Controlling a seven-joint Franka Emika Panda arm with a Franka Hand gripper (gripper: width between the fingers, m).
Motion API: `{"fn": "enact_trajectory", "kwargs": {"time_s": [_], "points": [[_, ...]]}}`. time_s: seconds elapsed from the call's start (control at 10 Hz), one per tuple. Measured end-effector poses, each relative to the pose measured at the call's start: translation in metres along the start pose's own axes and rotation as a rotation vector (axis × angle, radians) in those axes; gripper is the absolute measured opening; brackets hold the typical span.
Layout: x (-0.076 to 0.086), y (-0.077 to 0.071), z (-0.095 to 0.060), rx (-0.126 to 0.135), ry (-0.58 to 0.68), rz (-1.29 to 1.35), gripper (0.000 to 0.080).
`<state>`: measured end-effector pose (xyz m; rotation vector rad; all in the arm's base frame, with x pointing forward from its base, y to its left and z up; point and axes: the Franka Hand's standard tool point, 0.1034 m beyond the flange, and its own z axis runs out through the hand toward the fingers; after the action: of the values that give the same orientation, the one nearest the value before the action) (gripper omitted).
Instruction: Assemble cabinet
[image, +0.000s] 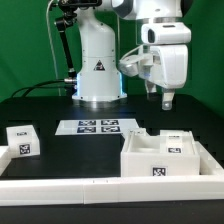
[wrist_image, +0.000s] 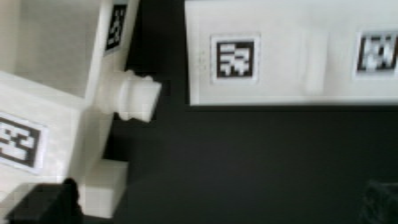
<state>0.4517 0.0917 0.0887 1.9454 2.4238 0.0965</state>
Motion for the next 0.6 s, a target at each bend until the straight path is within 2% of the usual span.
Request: {"fn": "enact_trajectory", "kwargs": {"time_s": [0.2,0.6], "points": [[-0.0134,-0.0044,0.0048,0.012,0.001,-0.086,0.0796],[-0.0150,-0.0058,0.0068,0.013,0.002,-0.081,0.0796]]}}
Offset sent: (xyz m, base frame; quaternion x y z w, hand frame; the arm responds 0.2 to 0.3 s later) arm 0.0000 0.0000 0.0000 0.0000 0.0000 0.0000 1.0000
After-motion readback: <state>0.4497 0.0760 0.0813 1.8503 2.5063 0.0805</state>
